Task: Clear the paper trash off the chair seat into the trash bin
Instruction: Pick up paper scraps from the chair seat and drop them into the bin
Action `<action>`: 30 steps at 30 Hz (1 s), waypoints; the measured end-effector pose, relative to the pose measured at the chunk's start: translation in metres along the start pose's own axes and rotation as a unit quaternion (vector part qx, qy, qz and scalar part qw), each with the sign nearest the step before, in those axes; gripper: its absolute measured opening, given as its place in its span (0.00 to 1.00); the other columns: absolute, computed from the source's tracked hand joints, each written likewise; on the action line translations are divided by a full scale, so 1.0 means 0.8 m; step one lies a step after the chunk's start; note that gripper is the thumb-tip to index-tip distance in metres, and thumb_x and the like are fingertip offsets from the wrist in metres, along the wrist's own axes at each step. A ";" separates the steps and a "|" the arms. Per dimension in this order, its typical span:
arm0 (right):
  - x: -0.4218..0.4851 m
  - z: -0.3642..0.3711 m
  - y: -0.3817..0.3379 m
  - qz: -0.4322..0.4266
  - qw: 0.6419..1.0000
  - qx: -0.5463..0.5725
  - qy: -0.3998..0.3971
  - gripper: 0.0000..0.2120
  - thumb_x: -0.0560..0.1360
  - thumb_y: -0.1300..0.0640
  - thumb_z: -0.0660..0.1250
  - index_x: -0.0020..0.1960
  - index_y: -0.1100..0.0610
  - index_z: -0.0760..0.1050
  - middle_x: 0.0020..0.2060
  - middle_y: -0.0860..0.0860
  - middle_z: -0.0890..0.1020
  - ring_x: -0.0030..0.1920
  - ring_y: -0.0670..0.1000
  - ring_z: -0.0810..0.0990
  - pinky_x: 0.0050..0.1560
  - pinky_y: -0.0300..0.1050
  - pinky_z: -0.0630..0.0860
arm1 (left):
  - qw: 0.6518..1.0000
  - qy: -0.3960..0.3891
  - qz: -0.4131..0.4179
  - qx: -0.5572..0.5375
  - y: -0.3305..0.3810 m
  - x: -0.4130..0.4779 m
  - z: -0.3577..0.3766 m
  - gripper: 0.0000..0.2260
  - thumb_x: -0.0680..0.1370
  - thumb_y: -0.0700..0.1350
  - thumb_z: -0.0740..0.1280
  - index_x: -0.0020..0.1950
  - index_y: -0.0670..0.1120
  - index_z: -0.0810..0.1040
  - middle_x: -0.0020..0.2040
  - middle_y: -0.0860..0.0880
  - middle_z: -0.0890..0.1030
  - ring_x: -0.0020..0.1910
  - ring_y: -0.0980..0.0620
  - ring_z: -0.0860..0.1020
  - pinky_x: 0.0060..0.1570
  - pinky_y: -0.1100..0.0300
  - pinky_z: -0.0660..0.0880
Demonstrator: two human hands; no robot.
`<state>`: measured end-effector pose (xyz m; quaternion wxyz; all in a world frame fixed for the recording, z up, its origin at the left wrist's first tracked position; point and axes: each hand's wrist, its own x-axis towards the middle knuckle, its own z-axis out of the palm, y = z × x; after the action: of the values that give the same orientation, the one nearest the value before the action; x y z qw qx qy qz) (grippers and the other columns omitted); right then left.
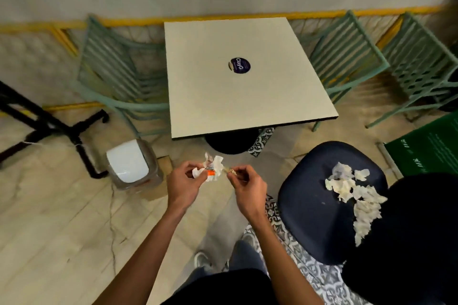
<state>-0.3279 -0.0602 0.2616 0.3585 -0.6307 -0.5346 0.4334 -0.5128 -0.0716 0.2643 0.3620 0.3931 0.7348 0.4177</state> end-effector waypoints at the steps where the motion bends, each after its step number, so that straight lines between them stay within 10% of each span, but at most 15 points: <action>1: -0.001 0.015 -0.011 -0.009 1.000 -0.002 -0.015 0.06 0.77 0.56 0.78 0.53 0.50 0.83 0.45 0.41 0.87 0.46 0.38 0.85 0.46 0.29 0.79 | 1.000 0.017 -0.007 -0.003 -0.006 0.001 -0.019 0.10 0.71 0.44 0.81 0.47 0.51 0.83 0.45 0.58 0.85 0.44 0.66 0.82 0.40 0.74 0.74; 12: 0.038 0.200 -0.071 -0.066 0.981 -0.046 -0.176 0.05 0.78 0.55 0.77 0.52 0.51 0.83 0.45 0.43 0.86 0.45 0.39 0.84 0.45 0.29 0.77 | 0.978 0.197 -0.075 -0.004 -0.095 0.033 -0.179 0.10 0.70 0.43 0.82 0.44 0.50 0.83 0.42 0.57 0.86 0.41 0.63 0.83 0.41 0.69 0.78; 30: 0.144 0.477 -0.015 0.010 0.919 -0.215 -0.330 0.04 0.81 0.58 0.73 0.55 0.56 0.81 0.46 0.47 0.83 0.40 0.38 0.79 0.41 0.20 0.69 | 0.963 0.214 -0.162 0.033 -0.201 0.176 -0.294 0.08 0.72 0.50 0.80 0.44 0.53 0.82 0.40 0.57 0.85 0.41 0.60 0.83 0.40 0.65 0.78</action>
<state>-0.6811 0.0511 0.1140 0.0135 -0.5191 -0.6967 0.4950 -0.8200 -0.0804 0.1828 0.2463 0.1817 0.8623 0.4035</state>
